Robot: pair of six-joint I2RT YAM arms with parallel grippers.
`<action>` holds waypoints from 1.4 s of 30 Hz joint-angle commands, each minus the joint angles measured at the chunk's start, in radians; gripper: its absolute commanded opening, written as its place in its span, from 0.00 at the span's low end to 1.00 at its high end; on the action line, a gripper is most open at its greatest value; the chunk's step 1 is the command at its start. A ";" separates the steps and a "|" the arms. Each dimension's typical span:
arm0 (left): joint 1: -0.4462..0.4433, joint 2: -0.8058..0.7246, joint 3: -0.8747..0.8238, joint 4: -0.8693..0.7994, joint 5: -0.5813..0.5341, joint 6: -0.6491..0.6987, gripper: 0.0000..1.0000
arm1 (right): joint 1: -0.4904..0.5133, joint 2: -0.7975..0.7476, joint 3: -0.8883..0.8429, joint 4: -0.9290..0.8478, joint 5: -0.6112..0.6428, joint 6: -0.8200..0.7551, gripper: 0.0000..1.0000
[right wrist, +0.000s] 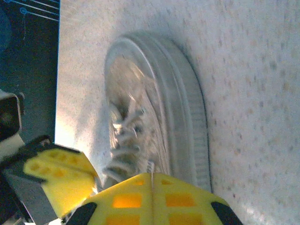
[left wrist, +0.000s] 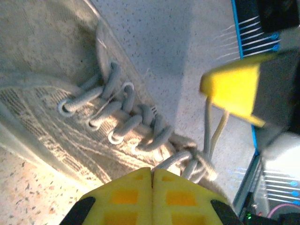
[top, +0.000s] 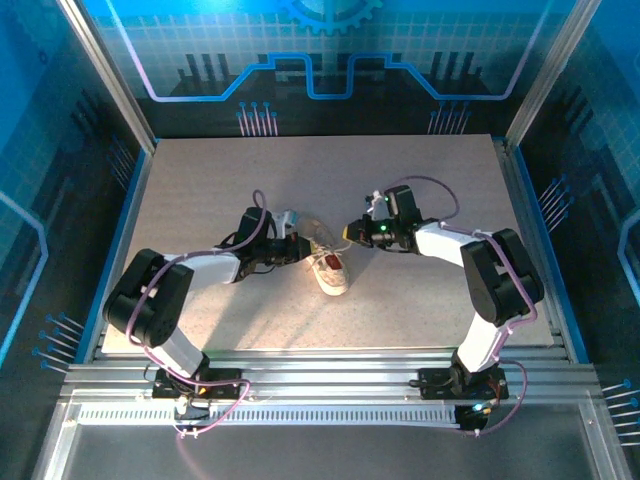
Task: Tie the shoes
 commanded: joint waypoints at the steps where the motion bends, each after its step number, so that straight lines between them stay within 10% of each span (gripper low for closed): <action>1: -0.021 -0.035 0.027 -0.142 -0.055 0.108 0.00 | 0.012 -0.005 0.091 -0.095 0.063 -0.142 0.00; 32: -0.014 -0.119 -0.002 -0.296 -0.189 0.206 0.00 | 0.022 0.134 0.246 -0.305 0.128 -0.418 0.00; 36: -0.014 -0.127 0.019 -0.305 -0.199 0.222 0.36 | 0.014 0.089 0.265 -0.331 0.099 -0.409 0.42; 42: 0.010 -0.192 0.068 -0.400 -0.203 0.309 0.39 | -0.082 -0.055 0.201 -0.365 0.033 -0.359 0.48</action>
